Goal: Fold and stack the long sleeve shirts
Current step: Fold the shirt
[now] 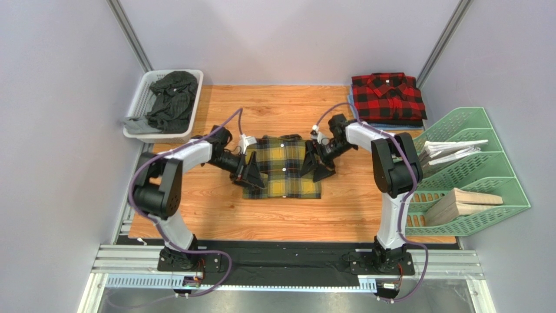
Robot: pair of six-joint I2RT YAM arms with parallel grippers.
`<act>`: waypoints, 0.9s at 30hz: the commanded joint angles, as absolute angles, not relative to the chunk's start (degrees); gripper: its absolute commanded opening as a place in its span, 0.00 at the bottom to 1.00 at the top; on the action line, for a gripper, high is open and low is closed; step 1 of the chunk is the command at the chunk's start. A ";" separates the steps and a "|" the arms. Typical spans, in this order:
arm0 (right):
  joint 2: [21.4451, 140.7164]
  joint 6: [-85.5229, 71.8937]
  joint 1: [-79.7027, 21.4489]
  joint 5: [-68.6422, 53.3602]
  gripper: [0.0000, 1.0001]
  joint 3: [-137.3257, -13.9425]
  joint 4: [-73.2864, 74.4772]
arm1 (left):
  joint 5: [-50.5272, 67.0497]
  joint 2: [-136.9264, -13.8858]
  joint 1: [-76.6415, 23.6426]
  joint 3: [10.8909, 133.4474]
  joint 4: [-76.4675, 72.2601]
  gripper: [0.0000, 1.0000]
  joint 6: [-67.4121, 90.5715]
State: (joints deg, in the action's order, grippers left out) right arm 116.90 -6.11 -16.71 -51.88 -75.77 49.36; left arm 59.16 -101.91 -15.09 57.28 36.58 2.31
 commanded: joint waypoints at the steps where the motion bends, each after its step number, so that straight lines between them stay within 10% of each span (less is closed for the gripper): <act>1: 112.33 2.02 -17.75 -36.24 0.78 -89.25 56.25 | 57.58 -89.75 -12.49 61.60 38.95 0.99 -4.94; 9: 121.98 6.50 -28.55 -18.56 0.61 -105.63 57.38 | 43.33 -94.48 -8.36 75.75 35.95 0.99 -0.27; 17: 136.75 13.52 -36.02 -18.45 0.66 -119.62 63.02 | 40.69 -93.43 1.38 77.08 33.57 0.99 6.06; 27: 115.16 63.36 -38.94 -33.82 0.75 -94.23 67.77 | 44.91 -95.97 2.29 77.08 45.34 0.99 -6.06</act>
State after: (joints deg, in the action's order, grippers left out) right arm 125.86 44.01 -40.32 -25.34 -102.59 62.98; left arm 40.91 -94.17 4.12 75.18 40.29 -0.10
